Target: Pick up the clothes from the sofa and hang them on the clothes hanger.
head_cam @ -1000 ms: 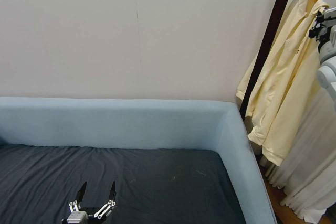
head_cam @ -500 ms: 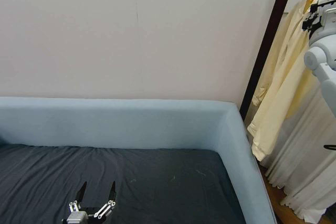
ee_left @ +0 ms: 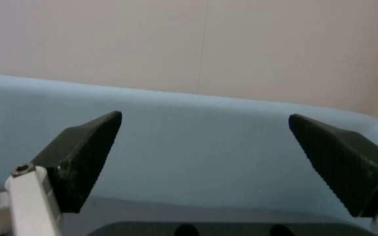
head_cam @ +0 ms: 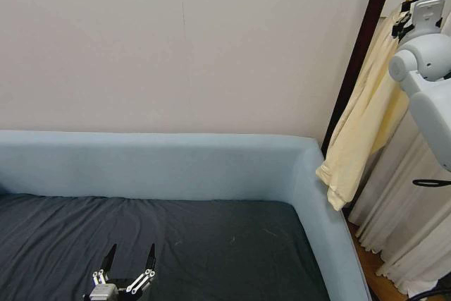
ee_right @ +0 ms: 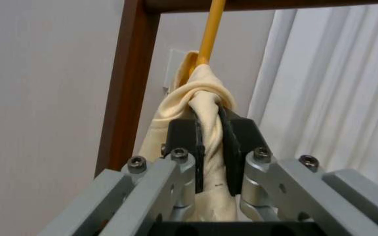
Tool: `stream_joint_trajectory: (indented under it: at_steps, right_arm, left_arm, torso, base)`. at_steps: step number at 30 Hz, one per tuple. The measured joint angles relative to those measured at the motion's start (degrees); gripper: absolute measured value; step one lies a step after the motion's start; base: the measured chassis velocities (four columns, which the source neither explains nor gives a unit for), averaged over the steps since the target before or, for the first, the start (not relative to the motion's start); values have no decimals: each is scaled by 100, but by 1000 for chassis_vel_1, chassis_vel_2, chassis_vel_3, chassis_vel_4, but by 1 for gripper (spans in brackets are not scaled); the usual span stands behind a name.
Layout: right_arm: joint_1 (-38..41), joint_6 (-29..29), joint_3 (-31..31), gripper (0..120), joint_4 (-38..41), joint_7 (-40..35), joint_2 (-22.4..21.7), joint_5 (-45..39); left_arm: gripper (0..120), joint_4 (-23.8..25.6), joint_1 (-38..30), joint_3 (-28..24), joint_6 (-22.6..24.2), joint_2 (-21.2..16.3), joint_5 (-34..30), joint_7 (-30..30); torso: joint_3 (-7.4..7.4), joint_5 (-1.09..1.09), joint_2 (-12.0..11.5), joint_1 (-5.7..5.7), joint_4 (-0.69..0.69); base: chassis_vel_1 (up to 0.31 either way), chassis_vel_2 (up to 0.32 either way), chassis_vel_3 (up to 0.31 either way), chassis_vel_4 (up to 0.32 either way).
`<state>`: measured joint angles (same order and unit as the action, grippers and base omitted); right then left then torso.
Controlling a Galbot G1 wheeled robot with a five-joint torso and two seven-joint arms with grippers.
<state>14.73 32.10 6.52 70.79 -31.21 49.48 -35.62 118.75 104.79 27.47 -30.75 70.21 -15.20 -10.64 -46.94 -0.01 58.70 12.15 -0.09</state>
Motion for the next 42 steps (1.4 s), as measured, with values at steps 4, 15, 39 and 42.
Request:
stream_joint_trajectory:
  at_steps: [4, 15, 39, 42]
  right_arm:
    - [0, 16, 0, 7, -59, 20, 16, 2]
    - [-169, 107, -83, 15, 135, 281, -165, -86]
    - [-2888, -997, -1689, 99, 3369, 1427, -2069, -1883]
    - [-4132, -1305, -2532, 100, 3902, 1579, -2075, -2014]
  left_arm:
    - [100, 0, 0, 0, 0, 0, 0, 0]
    - [100, 0, 0, 0, 0, 0, 0, 0]
    - [100, 0, -1, 0, 1, 0, 0, 0]
    - [100, -1, 0, 1, 0, -1, 0, 0]
  torso:
    - [0, 0, 0, 0, 0]
    - [0, 1, 0, 0, -1]
    - [1, 0, 0, 0, -1]
    - [1, -2, 0, -2, -1]
  base:
    - [0, 0, 0, 0]
    - [0, 0, 0, 0]
    - [0, 0, 0, 0]
    - [0, 0, 0, 0]
